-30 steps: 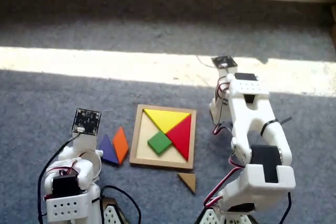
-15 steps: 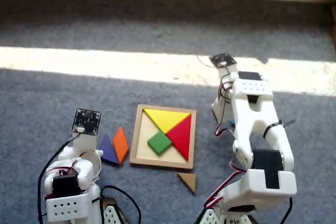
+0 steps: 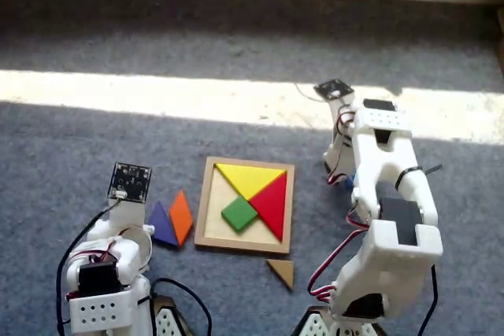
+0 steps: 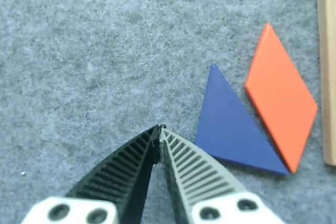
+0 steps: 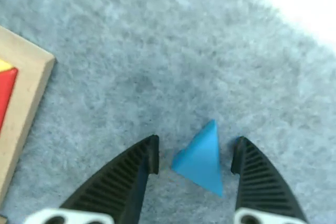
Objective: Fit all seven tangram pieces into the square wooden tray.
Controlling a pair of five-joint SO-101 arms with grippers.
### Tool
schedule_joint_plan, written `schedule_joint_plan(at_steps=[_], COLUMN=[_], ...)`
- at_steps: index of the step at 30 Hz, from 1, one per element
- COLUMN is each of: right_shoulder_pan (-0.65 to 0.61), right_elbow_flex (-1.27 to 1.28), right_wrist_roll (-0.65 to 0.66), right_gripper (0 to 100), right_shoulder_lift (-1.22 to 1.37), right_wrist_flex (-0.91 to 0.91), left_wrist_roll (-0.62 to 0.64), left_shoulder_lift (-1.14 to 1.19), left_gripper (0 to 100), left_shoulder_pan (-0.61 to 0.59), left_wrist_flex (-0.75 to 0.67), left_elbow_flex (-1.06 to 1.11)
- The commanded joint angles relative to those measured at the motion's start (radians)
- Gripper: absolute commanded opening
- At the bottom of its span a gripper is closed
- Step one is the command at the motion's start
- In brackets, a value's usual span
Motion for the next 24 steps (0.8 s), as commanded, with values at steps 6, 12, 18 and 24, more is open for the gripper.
schedule_joint_plan(at_steps=[6,12,18,24], right_shoulder_pan=[0.010,0.051,0.068,0.068], right_elbow_flex=[-0.045,-0.044,-0.044,-0.044], right_wrist_roll=[0.015,0.110,0.112,0.118], right_gripper=[22.5,22.4,22.4,22.4], right_shoulder_lift=[0.002,0.004,0.002,0.005], right_wrist_flex=[0.012,0.038,0.090,0.082], left_wrist_roll=[0.006,0.006,0.006,0.006], left_shoulder_lift=[-0.028,-0.028,-0.028,-0.028], left_gripper=[3,3,3,3], left_shoulder_pan=[-0.012,-0.012,-0.012,-0.012], left_wrist_flex=[0.008,0.008,0.008,0.008], left_elbow_flex=[0.019,0.019,0.019,0.019])
